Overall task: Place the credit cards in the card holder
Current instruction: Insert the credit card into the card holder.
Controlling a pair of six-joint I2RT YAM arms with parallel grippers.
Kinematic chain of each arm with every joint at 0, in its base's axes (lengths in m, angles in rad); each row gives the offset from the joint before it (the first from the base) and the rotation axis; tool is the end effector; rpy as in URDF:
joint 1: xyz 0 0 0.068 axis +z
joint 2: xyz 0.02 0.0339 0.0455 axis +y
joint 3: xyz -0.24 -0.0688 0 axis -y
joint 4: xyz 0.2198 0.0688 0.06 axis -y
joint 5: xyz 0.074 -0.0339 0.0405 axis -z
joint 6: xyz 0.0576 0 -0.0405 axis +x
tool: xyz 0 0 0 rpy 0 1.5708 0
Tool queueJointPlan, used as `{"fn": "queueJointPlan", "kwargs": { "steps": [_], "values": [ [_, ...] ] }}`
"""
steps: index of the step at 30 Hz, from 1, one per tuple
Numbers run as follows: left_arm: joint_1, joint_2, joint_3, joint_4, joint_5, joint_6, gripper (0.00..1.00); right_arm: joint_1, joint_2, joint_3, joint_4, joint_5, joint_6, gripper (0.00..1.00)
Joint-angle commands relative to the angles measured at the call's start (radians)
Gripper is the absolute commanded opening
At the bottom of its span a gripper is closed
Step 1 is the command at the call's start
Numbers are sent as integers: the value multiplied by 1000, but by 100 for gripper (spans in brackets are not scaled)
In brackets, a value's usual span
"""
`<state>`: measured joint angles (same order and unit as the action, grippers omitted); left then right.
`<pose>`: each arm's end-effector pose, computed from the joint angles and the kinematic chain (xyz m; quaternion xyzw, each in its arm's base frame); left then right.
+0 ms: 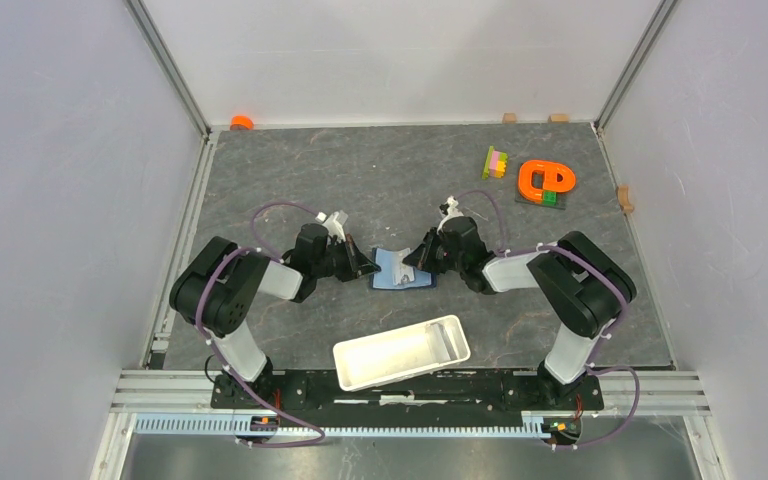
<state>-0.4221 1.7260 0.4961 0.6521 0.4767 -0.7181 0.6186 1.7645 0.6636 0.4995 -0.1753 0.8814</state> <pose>0.2555 -0.1437 0.0952 -0.0148 0.8616 -0.4246 0.2776 0.2606 0.1978 0.1062 0.0750 0.8792 0.3731 0.2868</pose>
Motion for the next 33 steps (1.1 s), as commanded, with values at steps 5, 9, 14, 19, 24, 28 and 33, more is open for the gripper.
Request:
{"fn": "queueJointPlan", "kwargs": {
  "steps": [5, 9, 14, 19, 24, 28, 33],
  "values": [
    [4, 37, -1, -22, -7, -7, 2, 7, 53, -80, -22, 58, 34, 0],
    [4, 38, -4, -14, -2, -13, 2, 20, 66, -92, 21, 63, 61, 0],
    [3, 41, -5, -1, 8, -21, 2, 46, 89, -82, 47, 64, 80, 0],
    [4, 41, -10, 6, 14, -27, 2, 64, 93, -86, 60, 82, 88, 5],
    [13, 33, -16, 7, 2, -29, 2, 64, 27, -89, -8, 135, 30, 17],
    [17, 31, -19, 10, 3, -32, 2, 65, -35, -61, -108, 169, -41, 26],
    [19, 29, -20, 14, 12, -34, 2, 71, -102, -28, -214, 234, -116, 36]
  ]
}}
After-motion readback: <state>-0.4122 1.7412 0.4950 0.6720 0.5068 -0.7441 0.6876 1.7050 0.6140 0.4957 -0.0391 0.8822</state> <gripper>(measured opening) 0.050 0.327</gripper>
